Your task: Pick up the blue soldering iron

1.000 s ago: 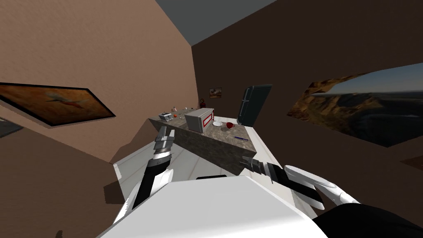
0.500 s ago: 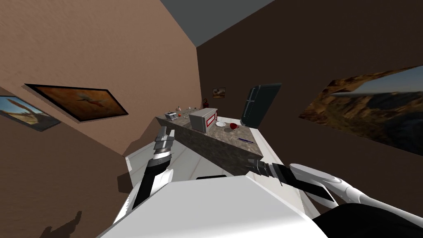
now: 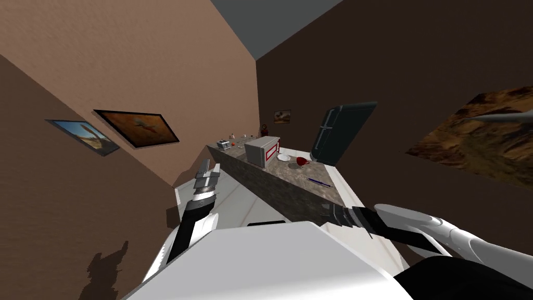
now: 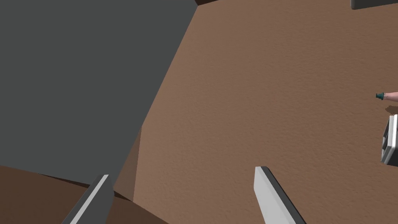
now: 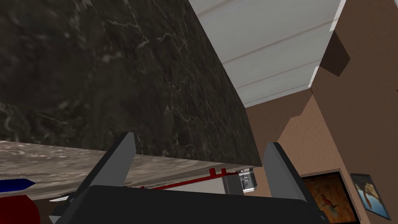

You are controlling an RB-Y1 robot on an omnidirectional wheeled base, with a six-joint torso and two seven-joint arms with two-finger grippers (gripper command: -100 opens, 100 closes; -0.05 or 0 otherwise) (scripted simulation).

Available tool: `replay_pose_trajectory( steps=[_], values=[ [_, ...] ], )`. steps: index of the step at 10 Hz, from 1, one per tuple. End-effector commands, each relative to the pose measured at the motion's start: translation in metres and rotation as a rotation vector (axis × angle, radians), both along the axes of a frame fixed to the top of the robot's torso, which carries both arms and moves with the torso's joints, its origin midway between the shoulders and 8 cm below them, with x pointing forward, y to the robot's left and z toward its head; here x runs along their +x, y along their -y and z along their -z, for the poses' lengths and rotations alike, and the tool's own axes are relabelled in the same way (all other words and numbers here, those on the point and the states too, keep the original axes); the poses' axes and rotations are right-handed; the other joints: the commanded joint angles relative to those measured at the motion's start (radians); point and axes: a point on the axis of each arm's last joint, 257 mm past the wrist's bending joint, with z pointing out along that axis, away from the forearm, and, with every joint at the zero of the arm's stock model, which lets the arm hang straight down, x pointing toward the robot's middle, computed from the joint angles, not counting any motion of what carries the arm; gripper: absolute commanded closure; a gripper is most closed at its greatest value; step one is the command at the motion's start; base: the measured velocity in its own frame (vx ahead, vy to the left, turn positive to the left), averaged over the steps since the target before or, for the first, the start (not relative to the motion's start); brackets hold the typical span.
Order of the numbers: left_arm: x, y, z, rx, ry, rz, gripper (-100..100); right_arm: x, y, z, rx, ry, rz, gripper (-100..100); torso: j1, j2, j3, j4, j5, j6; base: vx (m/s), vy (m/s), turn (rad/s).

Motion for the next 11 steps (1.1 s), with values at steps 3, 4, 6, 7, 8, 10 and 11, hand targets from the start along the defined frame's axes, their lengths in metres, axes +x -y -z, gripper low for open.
replay_pose_trajectory(
  steps=[3,4,6,7,8,10,11],
  values=[
    [0.0,0.0,0.0,0.0,0.0,0.0,0,-0.005,0.035,0.001,-0.087,-0.04,-0.018,-100,0.0,0.0,0.0,0.0,0.0,-0.001,0.027,0.012,0.136],
    [0.0,0.0,0.0,0.0,0.0,0.0,0,-0.014,0.057,0.003,-0.142,-0.071,-0.022,-100,0.0,0.0,0.0,0.0,0.0,0.0,0.055,0.019,0.226],
    [0.0,0.0,0.0,0.0,0.0,0.0,0,-0.021,0.083,0.0,-0.209,-0.104,-0.032,-100,0.0,-0.001,-0.001,0.0,0.0,0.0,0.053,0.007,0.191],
    [0.0,0.0,0.0,0.0,0.0,0.0,0,-0.021,0.085,-0.001,-0.216,-0.105,-0.036,-100,-0.001,-0.001,-0.001,0.0,0.0,-0.001,0.046,-0.004,0.159],
    [0.0,0.0,0.0,0.0,0.0,0.0,0,-0.029,0.108,-0.004,-0.274,-0.136,-0.042,-100,-0.001,-0.001,-0.001,0.0,0.0,0.0,0.059,-0.002,0.264],
    [0.0,0.0,0.0,0.0,0.0,0.0,0,-0.038,0.129,-0.007,-0.327,-0.166,-0.047,-100,0.0,-0.003,-0.002,-0.001,0.0,-0.001,0.079,-0.006,0.264],
    [0.0,0.0,0.0,0.0,0.0,0.0,0,-0.038,0.129,-0.007,-0.327,-0.166,-0.047,-100,-0.001,-0.003,-0.002,-0.001,0.0,0.0,0.031,-0.013,-0.037]
  ],
)
